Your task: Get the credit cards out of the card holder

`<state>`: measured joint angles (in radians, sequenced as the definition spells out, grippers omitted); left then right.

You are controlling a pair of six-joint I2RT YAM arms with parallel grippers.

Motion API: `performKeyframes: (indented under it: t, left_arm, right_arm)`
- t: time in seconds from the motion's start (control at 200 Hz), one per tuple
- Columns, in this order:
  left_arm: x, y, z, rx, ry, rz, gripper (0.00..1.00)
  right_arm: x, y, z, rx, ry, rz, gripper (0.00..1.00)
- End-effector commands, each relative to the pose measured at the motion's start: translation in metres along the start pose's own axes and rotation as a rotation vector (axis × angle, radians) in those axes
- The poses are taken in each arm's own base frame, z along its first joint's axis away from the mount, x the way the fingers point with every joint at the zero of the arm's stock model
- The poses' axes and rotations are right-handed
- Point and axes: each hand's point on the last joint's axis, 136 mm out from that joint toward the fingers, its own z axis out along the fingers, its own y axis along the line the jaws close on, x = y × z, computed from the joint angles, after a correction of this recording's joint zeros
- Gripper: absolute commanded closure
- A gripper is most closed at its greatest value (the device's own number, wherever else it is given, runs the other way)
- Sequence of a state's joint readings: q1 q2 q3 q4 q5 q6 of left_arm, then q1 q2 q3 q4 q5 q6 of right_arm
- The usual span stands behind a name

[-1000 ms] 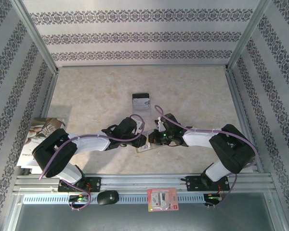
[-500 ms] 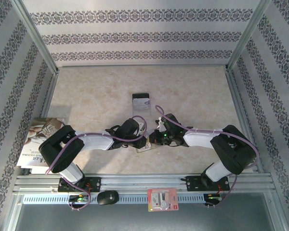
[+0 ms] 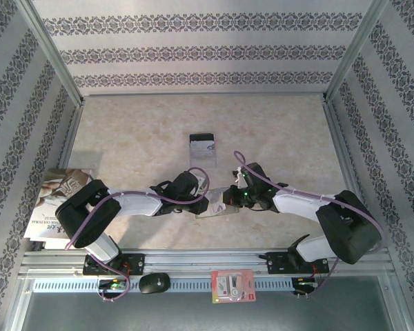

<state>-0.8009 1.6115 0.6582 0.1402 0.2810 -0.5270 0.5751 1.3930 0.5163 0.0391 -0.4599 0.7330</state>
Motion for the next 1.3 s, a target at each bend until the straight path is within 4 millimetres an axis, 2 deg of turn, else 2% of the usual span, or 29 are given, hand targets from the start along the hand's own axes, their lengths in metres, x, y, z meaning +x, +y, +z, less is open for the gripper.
performKeyframes:
  t: [0.0,0.125,0.24,0.34,0.375,0.605,0.849,1.294]
  left_arm:
    - [0.021,0.021,0.003,-0.055,0.065,-0.012,0.82]
    - [0.016,0.017,0.001,-0.039,0.053,-0.008,0.82]
    - [0.006,0.011,-0.006,-0.028,0.023,0.007,0.75]
    - [0.0,0.008,-0.013,-0.033,0.006,0.025,0.73]
    - [-0.001,0.008,-0.014,-0.035,0.007,0.03,0.73]
    - [-0.001,0.008,-0.011,-0.038,0.014,0.029,0.73]
    - [0.002,0.01,-0.006,-0.042,0.03,0.021,0.74]
    - [0.005,0.011,0.002,-0.036,0.05,0.011,0.75]
  right_arm:
    - [0.003,-0.015,-0.007,0.07,0.01,-0.037,1.0]
    - [0.004,-0.011,-0.005,0.055,0.032,-0.045,1.0]
    - [0.005,-0.012,0.0,0.055,0.041,-0.038,1.0]
    - [0.004,-0.015,0.0,0.065,0.028,-0.035,0.82]
    - [0.003,-0.015,0.0,0.067,0.023,-0.036,0.81]
    - [-0.004,-0.009,-0.003,0.041,-0.009,-0.037,0.8]
    - [-0.005,-0.006,0.001,-0.025,0.005,0.013,0.72]
    - [-0.001,0.016,0.005,-0.095,0.042,-0.039,0.68]
